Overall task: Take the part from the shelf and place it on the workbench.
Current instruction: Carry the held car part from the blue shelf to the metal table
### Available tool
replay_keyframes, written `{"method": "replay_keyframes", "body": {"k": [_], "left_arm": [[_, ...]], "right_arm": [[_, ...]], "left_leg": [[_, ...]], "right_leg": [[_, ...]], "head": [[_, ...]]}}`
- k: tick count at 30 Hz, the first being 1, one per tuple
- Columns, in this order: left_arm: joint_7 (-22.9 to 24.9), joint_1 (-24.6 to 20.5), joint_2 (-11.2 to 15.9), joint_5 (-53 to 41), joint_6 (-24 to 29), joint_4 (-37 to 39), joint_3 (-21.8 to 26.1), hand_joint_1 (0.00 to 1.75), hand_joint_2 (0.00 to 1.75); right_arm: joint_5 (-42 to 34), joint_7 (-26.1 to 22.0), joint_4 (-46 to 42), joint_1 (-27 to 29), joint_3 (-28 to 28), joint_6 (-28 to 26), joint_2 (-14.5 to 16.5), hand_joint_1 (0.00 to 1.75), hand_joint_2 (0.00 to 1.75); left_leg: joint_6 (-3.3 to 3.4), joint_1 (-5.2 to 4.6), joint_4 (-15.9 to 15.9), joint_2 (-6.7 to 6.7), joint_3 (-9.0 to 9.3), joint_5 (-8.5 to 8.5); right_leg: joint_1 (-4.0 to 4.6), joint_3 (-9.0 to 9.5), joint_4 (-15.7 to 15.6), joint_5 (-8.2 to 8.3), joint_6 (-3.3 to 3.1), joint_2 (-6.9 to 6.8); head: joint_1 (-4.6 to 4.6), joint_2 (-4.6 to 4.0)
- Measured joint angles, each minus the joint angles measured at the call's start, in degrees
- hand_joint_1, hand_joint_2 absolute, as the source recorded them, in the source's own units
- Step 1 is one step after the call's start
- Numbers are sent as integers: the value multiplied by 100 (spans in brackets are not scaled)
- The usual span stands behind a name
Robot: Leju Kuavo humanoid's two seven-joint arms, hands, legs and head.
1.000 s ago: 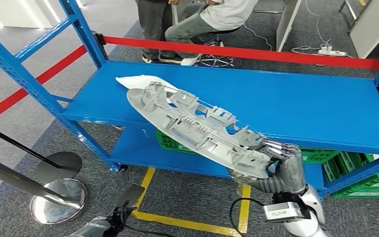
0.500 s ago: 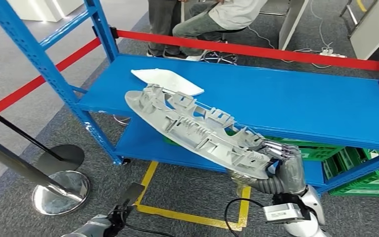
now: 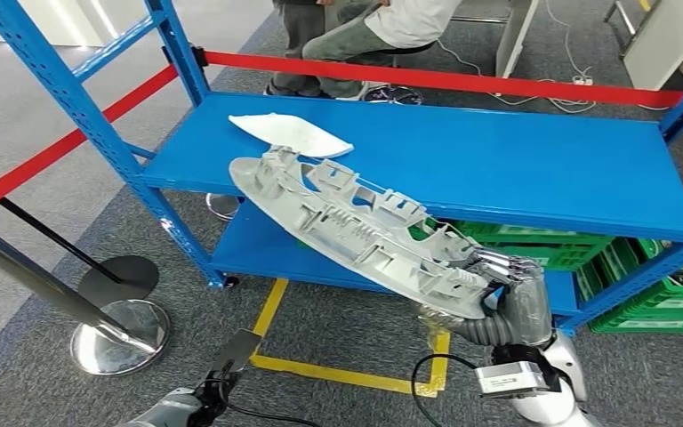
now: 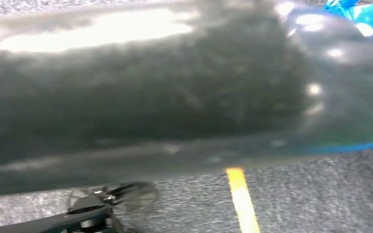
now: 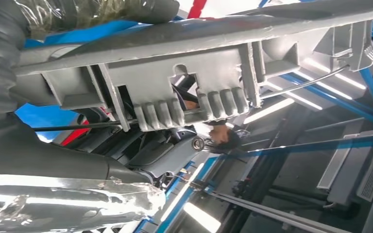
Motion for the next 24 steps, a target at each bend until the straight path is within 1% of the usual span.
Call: {"method": "replay_keyframes", "body": {"k": [1,2,3,4,5,6,7,8,9,10,11,12,13,14,15,16,17,18,19,20,21,22,23,24], "left_arm": [[0,1,1,0,4,0,0,0,0],[0,3,1,0,7,0,0,0,0],[0,5,2,0,9,0,0,0,0],[0,6,2,0,10,-1,0,0,0],[0,4,2,0,10,-1,0,0,0],[0,0,3,0,10,-1,0,0,0],[0,-7,4,0,10,-2,0,0,0],[-1,-15,5,0,10,-2,0,0,0],[-2,-21,5,0,11,-2,0,0,0],[-4,-22,7,0,15,-2,0,0,0],[-5,-17,7,0,18,-2,0,0,0],[-7,-12,7,0,21,-2,1,0,0],[-7,-9,7,-1,23,-3,1,0,0],[-7,-9,5,-2,22,-3,1,0,0],[-7,-11,5,-4,22,-3,1,0,0],[-7,-10,5,-5,22,-4,0,0,0],[-7,-6,6,-7,21,-4,0,0,0],[-7,-2,8,-7,22,-4,0,0,0],[-7,1,11,-10,22,-4,0,0,0],[-5,2,11,-16,23,-4,0,0,0],[-3,1,11,-24,24,-4,0,0,0],[-1,-1,10,-32,25,-4,-1,0,0],[1,-6,9,-37,25,-4,-1,0,0],[3,-10,8,-40,26,-4,-2,0,0]], "right_arm": [[-1,-1,2,0,0,1,2,175,175],[-1,0,5,3,0,1,2,175,175],[-1,1,10,5,0,2,2,175,175],[-1,1,15,7,0,4,2,175,175],[-1,1,19,7,0,5,2,175,175],[-1,1,20,7,0,7,2,175,175],[-1,1,20,6,0,7,2,175,175],[0,1,20,5,-1,7,2,175,175],[0,1,20,3,-1,8,2,175,175],[-2,1,20,1,-1,8,2,175,175],[-4,0,20,1,-1,9,2,175,175],[-7,-1,20,2,0,10,2,175,175],[-9,-2,21,2,1,11,2,175,175],[-10,-3,21,3,2,13,2,175,175],[-12,-4,22,4,3,14,2,175,175],[-13,-5,26,5,5,15,2,175,175],[-14,-5,33,10,6,15,2,175,175],[-15,-4,42,16,7,16,2,175,175],[-17,-4,52,22,7,16,2,175,175],[-22,-4,61,26,6,16,2,175,175],[-28,-4,64,28,5,16,2,175,175],[-35,-7,67,26,4,15,2,175,175],[-42,-11,66,22,3,15,2,175,175],[-46,-15,66,24,2,14,2,175,175]], "left_leg": [[-26,12,396,0,-109,-259],[-46,23,742,1,-183,-416],[-57,30,946,1,-187,-441],[-59,35,955,1,-97,-349],[-50,37,755,1,98,-190],[-29,37,403,-2,371,-49],[-1,31,-14,-5,661,7],[32,23,-373,-8,891,-2],[60,13,-610,-12,1025,-49],[89,1,-722,-13,1066,-88],[127,2,-758,-11,1046,-74],[167,7,-772,-3,1017,-38],[217,16,-784,4,984,8],[262,26,-799,12,944,58],[292,28,-799,18,896,103],[310,24,-795,19,841,145],[316,19,-792,20,788,185],[316,14,-788,21,738,224],[310,11,-784,20,696,255],[301,10,-779,19,664,281],[290,9,-770,17,641,301],[272,-3,-756,15,618,316],[249,-15,-734,15,589,333],[222,-26,-715,16,558,352]], "right_leg": [[3,-71,4,53,-15,-1],[5,-146,11,104,-15,0],[7,-225,23,153,-8,0],[7,-303,40,199,3,1],[7,-375,60,239,17,3],[7,-434,82,273,35,4],[15,-481,103,303,57,6],[22,-517,119,334,84,6],[28,-545,129,369,115,4],[32,-569,130,409,147,2],[32,-589,125,448,182,1],[28,-628,138,443,212,4],[25,-685,218,363,240,7],[21,-780,419,201,267,12],[14,-913,748,-29,287,14],[11,-1051,1157,-269,307,14],[8,-1164,1532,-453,323,14],[8,-1196,1750,-542,331,14],[7,-1119,1747,-529,331,14],[7,-922,1507,-420,323,13],[8,-638,1103,-268,306,12],[14,-361,679,-160,286,12],[18,-145,333,-92,265,12],[22,-29,133,-73,243,14]], "head": [[-5,0],[-4,0],[-5,0],[-5,0],[-6,0],[-7,0],[-8,0],[-5,0],[-5,0],[-2,0],[1,0],[2,0],[12,0],[22,0],[32,0],[41,0],[40,0],[40,0],[40,0],[38,0],[39,0],[39,0],[38,0],[33,0]]}}
